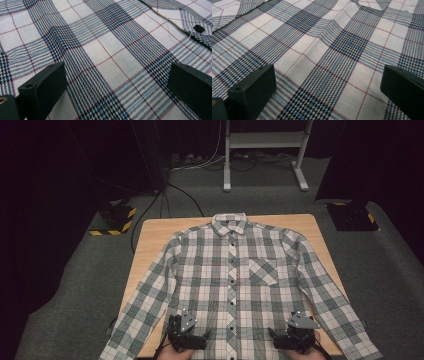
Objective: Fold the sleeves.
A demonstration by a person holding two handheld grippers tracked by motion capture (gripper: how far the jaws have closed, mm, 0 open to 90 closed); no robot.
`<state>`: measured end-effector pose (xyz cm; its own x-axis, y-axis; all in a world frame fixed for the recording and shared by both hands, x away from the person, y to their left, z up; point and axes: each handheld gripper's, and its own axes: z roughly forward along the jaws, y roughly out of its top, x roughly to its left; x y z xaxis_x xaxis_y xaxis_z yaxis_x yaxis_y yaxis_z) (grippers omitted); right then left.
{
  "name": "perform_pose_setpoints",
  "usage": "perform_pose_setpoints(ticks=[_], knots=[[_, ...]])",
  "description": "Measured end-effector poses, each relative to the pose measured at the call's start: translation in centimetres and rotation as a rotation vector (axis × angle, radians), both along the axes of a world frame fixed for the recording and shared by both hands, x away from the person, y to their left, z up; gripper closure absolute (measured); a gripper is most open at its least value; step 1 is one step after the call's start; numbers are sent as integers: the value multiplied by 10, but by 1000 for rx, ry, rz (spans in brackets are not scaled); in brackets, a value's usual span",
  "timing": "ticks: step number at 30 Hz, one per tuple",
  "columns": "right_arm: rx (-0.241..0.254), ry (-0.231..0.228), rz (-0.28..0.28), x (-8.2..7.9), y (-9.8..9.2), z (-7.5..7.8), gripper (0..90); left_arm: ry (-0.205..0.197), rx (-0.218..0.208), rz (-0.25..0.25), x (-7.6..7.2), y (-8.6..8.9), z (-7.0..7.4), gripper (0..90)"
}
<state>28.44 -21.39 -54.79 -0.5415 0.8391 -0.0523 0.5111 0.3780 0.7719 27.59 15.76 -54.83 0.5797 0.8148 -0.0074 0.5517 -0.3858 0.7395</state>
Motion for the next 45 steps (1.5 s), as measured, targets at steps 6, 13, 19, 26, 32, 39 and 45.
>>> perform_pose_setpoints(ticks=[6, 13, 19, 26, 32, 39, 45], knots=[[0, 0, 20, -1, 0, 0, 1, 0, -6, 1, 0, 1, 0, 22], [-12, -4, 47, -1, 2, -1, 8, 1, -1, 0, 0, 0, 0, 18], [-12, -11, 54, -2, 2, -1, 8, 2, -6, -4, -1, 0, 0, 11], [-8, -15, 58, -3, 2, -1, 9, 2, -15, -46, -2, 1, 1, 2], [10, -3, 61, -1, 1, 0, 7, -39, -10, -82, -8, 2, 6, 2], [50, -16, 71, 1, 0, 5, 9, -48, -1, -122, -12, 1, 11, 1], [93, -46, 75, -3, -1, 10, 9, -43, -23, -154, -16, 1, 16, 2]])
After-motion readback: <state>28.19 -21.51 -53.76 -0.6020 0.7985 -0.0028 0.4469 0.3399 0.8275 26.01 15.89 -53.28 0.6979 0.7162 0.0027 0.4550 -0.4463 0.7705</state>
